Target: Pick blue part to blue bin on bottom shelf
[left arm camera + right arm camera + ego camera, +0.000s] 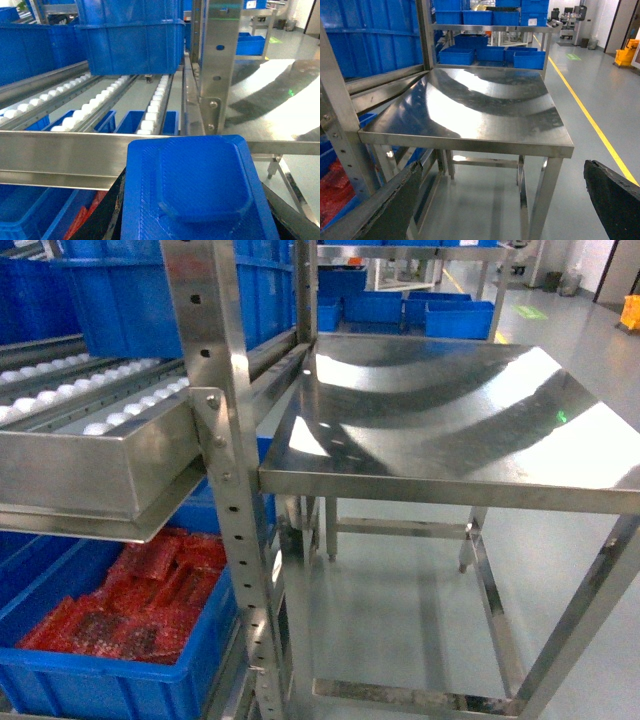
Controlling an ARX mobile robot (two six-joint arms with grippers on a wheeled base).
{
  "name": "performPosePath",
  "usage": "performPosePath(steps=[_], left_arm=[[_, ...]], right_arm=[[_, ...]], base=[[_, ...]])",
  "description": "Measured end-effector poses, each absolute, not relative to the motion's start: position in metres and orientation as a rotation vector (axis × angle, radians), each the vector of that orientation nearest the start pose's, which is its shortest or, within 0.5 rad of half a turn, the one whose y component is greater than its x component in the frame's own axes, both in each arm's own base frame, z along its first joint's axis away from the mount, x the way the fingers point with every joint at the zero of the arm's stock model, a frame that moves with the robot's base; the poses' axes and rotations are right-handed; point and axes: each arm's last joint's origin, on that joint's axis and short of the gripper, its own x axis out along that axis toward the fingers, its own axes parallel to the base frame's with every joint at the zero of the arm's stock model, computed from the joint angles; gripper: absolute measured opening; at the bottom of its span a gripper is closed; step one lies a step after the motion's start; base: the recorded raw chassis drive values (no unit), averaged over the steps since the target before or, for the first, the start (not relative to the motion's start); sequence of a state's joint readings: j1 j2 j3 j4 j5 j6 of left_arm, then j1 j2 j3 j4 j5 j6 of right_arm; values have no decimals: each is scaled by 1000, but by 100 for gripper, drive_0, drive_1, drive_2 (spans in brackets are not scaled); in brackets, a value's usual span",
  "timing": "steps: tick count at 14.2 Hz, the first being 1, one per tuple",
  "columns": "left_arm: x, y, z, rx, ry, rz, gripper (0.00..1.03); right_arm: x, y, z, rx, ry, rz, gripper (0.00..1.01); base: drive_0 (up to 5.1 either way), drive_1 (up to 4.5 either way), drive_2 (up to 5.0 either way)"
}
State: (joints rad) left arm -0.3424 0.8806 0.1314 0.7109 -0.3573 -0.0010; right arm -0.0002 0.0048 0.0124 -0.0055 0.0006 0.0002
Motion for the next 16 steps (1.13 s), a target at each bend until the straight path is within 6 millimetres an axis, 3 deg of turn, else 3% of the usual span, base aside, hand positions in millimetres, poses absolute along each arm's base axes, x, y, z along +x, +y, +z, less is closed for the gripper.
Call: performPosePath(steps=[6,16], left_arm=[[161,-46,181,11,33,17,44],[161,-46,181,12,35,17,44]], right_arm=[[97,0,167,1,-7,-1,98],[97,0,167,1,-5,0,98]], base=[[-458,386,125],[-498,247,247]])
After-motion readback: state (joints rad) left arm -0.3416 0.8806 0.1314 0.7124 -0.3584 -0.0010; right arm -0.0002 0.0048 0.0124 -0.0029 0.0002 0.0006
